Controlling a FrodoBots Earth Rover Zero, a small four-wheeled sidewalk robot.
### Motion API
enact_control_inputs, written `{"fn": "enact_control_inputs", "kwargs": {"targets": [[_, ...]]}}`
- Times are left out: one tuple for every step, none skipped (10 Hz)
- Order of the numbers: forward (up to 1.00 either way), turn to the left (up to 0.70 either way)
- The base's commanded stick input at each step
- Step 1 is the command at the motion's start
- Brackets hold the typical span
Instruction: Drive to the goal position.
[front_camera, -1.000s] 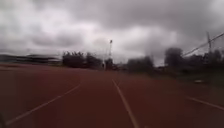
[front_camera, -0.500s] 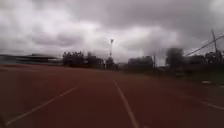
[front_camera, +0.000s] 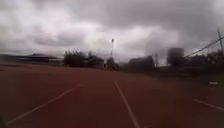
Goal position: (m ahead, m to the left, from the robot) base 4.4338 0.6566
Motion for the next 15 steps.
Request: {"fn": "enact_control_inputs", "kwargs": {"targets": [[0.70, 0.00], [0.70, 0.00], [0.70, 0.00], [0.70, 0.00], [0.70, 0.00], [0.70, 0.00], [0.70, 0.00], [0.70, 0.00], [0.70, 0.00], [0.70, 0.00], [0.70, 0.00], [0.70, 0.00], [0.70, 0.00], [0.70, 0.00], [0.70, 0.00]]}}
